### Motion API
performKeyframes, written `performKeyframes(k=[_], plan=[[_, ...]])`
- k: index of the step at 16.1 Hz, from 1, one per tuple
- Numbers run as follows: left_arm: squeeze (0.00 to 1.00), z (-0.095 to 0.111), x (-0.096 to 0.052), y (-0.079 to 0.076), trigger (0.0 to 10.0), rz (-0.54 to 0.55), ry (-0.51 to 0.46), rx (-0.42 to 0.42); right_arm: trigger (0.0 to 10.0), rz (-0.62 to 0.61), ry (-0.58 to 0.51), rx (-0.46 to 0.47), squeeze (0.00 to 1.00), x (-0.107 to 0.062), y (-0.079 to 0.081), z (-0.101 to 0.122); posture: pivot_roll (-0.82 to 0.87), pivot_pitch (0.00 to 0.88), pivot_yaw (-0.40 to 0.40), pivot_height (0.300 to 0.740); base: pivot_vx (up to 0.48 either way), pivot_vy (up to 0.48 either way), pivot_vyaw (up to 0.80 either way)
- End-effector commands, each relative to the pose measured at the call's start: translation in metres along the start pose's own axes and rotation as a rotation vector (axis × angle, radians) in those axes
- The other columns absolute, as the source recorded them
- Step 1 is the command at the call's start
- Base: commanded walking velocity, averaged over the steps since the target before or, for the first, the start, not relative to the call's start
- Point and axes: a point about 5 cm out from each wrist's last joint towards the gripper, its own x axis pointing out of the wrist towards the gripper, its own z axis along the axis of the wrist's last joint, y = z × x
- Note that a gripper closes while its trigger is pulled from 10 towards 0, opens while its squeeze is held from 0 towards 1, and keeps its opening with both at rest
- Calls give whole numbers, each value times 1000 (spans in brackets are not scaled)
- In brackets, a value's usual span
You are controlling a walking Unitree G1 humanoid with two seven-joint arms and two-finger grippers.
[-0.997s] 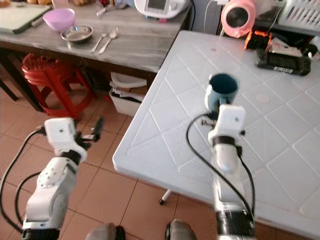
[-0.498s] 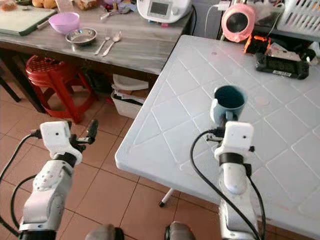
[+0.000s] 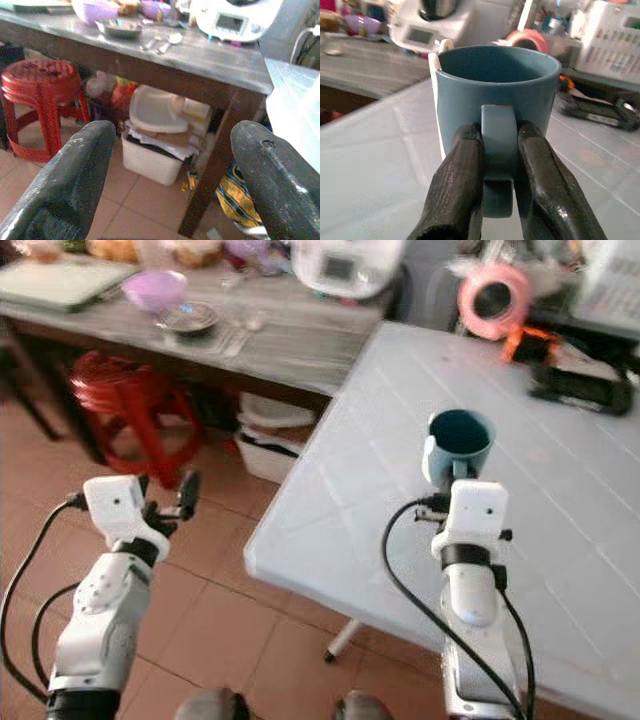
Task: Setting the table
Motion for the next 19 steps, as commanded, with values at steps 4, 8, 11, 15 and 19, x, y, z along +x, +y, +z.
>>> performKeyframes(k=[4,8,11,15,19], plan=[[0,0,0,3,10000,-27,-14,6,10000,26,-19,-16,0,2,5,3,-17,0,-6,740,0,472,-530],[0,3,1,1,10000,-44,-37,24,10000,30,-14,-15,0,0,5,2,-18,0,-4,740,0,450,-334],[0,5,1,-1,10000,-69,-51,10,10000,27,-14,-13,0,-1,5,2,-17,0,-4,740,162,418,-538],[0,8,-1,-2,10000,-77,-74,42,10000,28,-11,-16,0,-1,6,1,-16,0,-3,740,359,253,-539],[0,7,-2,-4,10000,-80,-74,44,10000,33,-11,-16,0,-2,7,1,-17,0,-4,740,438,0,-508]])
